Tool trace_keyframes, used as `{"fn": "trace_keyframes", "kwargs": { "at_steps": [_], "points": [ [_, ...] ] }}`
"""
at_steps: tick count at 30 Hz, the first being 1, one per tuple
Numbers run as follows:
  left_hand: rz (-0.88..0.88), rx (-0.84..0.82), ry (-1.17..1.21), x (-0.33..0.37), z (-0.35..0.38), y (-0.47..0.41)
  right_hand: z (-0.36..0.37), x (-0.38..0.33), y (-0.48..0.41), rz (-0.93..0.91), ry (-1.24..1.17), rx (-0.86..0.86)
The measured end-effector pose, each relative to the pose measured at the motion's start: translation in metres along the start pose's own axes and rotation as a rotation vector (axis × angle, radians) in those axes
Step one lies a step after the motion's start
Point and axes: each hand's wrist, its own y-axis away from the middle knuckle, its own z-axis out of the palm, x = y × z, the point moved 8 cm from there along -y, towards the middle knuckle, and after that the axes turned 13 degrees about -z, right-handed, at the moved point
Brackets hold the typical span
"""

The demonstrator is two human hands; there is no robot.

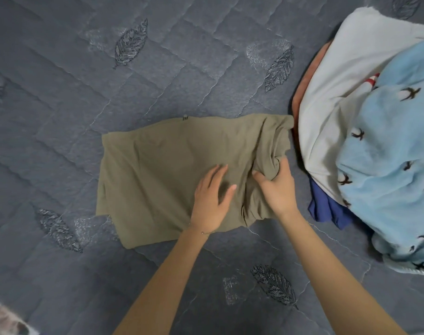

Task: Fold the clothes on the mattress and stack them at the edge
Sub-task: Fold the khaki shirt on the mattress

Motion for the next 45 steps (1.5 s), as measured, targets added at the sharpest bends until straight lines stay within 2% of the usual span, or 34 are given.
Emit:
{"fn": "trace_keyframes", "kwargs": {
  "at_steps": [4,6,9,13,16,19,21,22,24,26,28,30,33,37,38,41,42,45],
  "points": [
    [-0.28,-0.111,0.625,-0.018,-0.031,0.008,0.044,-0.062,0.01,-0.162,-0.023,-0.108],
    [-0.367,-0.168,0.791,-0.027,-0.048,0.009,0.072,-0.092,0.02,-0.261,-0.026,-0.192],
    [-0.396,-0.25,0.987,-0.041,-0.083,0.011,0.117,-0.124,0.037,-0.36,-0.062,-0.339],
    [-0.471,-0.189,1.093,-0.082,-0.13,0.016,0.175,-0.149,0.056,-0.422,-0.094,-0.521],
    [-0.504,-0.171,1.162,-0.111,-0.154,0.018,0.221,-0.15,0.073,-0.391,-0.098,-0.706],
    [-0.517,-0.183,1.299,-0.134,-0.167,0.022,0.261,-0.133,0.1,-0.286,-0.093,-1.001],
    [-0.609,-0.11,1.198,-0.158,-0.165,0.023,0.269,-0.12,0.109,-0.252,-0.049,-1.072],
    [-0.65,-0.045,1.086,-0.17,-0.163,0.023,0.266,-0.117,0.107,-0.257,-0.024,-1.021],
    [-0.666,0.097,0.912,-0.183,-0.162,0.024,0.248,-0.114,0.09,-0.328,0.052,-0.788],
    [-0.632,0.184,0.835,-0.187,-0.162,0.024,0.223,-0.113,0.074,-0.472,0.179,-0.573],
    [-0.621,0.279,0.784,-0.197,-0.17,0.025,0.207,-0.108,0.063,-0.567,0.345,-0.482],
    [-0.613,0.344,0.706,-0.209,-0.181,0.028,0.203,-0.099,0.056,-0.589,0.486,-0.496],
    [-0.586,0.386,0.468,-0.213,-0.187,0.034,0.207,-0.085,0.048,-0.636,0.652,-0.536],
    [-0.429,0.623,-0.16,-0.181,-0.193,0.043,0.225,-0.062,0.044,-0.645,0.785,-0.625],
    [-0.348,0.613,-0.303,-0.167,-0.185,0.039,0.229,-0.055,0.045,-0.64,0.811,-0.65],
    [-0.093,0.439,-0.645,-0.141,-0.136,0.023,0.24,-0.032,0.044,-0.603,0.91,-0.723],
    [-0.07,0.387,-0.702,-0.144,-0.123,0.019,0.242,-0.025,0.043,-0.588,0.938,-0.745],
    [-0.157,0.296,-0.712,-0.171,-0.109,0.009,0.247,-0.02,0.039,-0.584,0.958,-0.773]
  ]
}}
